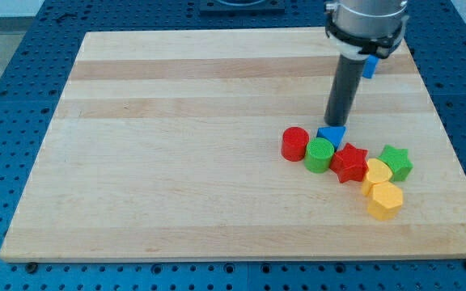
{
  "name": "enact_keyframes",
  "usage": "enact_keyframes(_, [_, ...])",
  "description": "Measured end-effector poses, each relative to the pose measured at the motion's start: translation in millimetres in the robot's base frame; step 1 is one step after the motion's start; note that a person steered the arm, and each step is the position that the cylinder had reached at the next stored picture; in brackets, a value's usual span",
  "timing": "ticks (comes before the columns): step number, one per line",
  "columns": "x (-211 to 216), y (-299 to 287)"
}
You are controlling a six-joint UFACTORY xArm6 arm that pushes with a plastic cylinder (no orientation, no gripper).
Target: Slide the blue cube towards the group of blocks at the bottom right
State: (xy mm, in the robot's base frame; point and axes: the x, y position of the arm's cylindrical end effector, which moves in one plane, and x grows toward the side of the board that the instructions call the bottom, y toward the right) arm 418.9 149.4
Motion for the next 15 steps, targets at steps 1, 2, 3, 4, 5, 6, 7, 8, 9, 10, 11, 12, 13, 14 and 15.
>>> enact_keyframes(1, [-2,56])
enact_keyframes(2, [-44,77])
enact_keyframes(3, [-86,84])
enact_keyframes(4, [-88,150])
enact_keyframes(5, [-143,149])
enact_keyframes(6, [-167,105])
enact_keyframes(7, [-129,70])
enact_keyframes(8, [-77,60])
enact_keyframes(9, [-57,47])
enact_keyframes(10, [-78,47])
enact_keyframes(11, [-94,44])
enact_keyframes(12, [-79,7])
enact_keyframes(13, [-18,15])
enact_keyframes(14, [60,28])
enact_keyframes(15, [77,28])
